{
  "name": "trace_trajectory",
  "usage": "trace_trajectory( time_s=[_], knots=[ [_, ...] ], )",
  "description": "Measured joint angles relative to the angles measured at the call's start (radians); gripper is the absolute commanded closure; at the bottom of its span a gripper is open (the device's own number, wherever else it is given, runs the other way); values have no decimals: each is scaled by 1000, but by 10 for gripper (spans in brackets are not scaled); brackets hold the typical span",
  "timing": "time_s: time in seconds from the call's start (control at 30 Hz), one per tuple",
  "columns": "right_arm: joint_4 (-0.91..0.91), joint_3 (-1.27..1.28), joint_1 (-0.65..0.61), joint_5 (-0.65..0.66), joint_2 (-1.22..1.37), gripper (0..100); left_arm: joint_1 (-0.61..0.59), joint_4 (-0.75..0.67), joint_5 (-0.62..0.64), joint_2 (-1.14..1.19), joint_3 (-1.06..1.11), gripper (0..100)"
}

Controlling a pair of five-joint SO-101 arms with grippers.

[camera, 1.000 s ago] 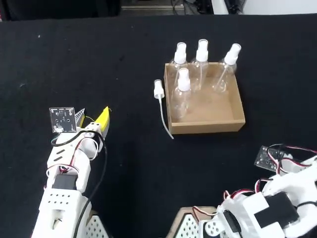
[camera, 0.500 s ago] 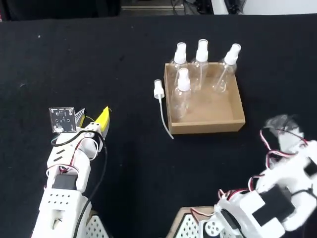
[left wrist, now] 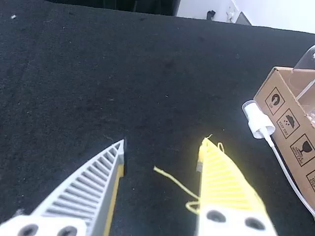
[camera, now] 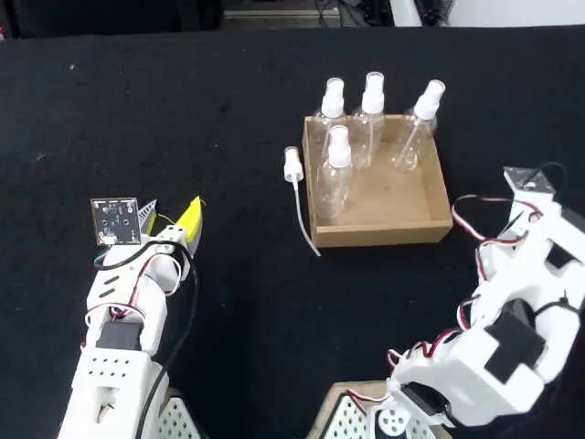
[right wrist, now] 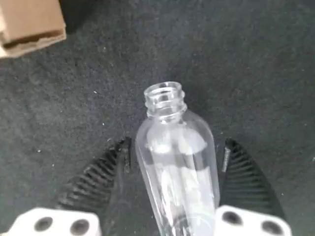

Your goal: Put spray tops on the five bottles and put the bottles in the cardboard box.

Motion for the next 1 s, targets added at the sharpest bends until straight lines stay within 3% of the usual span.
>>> trace_trajectory(
  time_s=[0.33,0.43,0.6,1.0],
  knots=[
    [81,-69,0,169,170,758,0,0,0,0,0,766],
    [89,-91,0,169,183,770,0,0,0,0,0,766],
    [86,-123,5,169,184,994,0,0,0,0,0,766],
    [132,-304,95,98,152,988,0,0,0,0,0,766]
  ],
)
